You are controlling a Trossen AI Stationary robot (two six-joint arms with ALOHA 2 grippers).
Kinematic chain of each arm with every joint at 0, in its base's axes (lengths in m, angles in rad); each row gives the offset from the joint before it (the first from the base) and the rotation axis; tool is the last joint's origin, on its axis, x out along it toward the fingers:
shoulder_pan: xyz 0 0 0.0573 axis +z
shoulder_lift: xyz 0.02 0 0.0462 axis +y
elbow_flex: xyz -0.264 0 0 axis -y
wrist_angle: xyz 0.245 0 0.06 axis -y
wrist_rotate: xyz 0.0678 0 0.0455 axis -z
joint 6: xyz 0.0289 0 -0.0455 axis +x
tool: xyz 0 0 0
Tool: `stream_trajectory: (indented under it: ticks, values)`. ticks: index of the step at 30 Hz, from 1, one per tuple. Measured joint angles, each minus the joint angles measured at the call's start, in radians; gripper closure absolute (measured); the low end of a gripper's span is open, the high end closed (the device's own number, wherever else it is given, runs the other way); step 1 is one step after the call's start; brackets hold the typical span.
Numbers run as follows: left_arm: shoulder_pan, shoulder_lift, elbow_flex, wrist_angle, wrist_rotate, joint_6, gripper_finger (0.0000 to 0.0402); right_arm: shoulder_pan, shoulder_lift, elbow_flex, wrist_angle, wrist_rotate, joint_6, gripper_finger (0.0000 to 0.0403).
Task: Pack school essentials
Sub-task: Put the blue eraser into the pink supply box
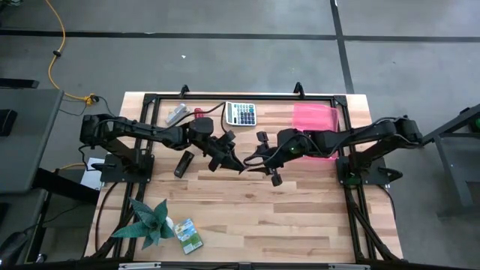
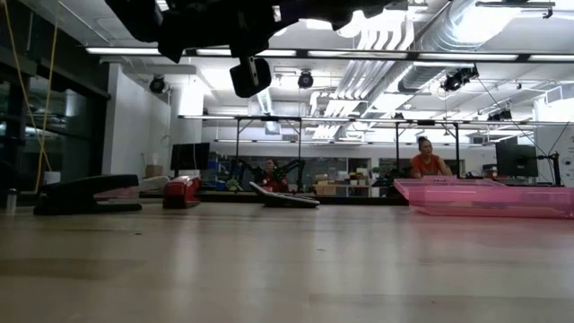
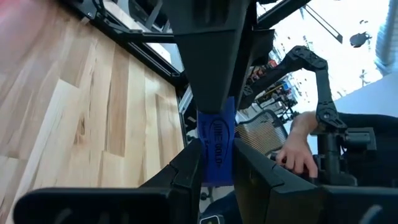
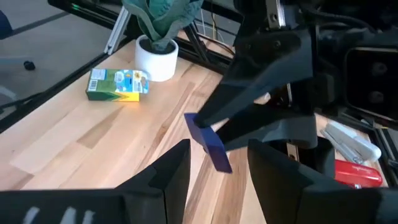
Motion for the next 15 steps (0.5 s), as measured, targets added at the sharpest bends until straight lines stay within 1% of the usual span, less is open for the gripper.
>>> stream_trajectory:
  ticks: [3, 15]
  values:
    - [0.0, 0.0, 0.0, 0.001, 0.0, 0.0, 0.0339, 0.005, 0.0, 0.0, 0.0, 0.0, 0.001, 0.0271]
    - [0.0, 0.0, 0.0, -0.001, 0.0, -0.003, 0.0339, 0.023, 0.0, 0.0, 0.001, -0.001, 0.013, 0.0362]
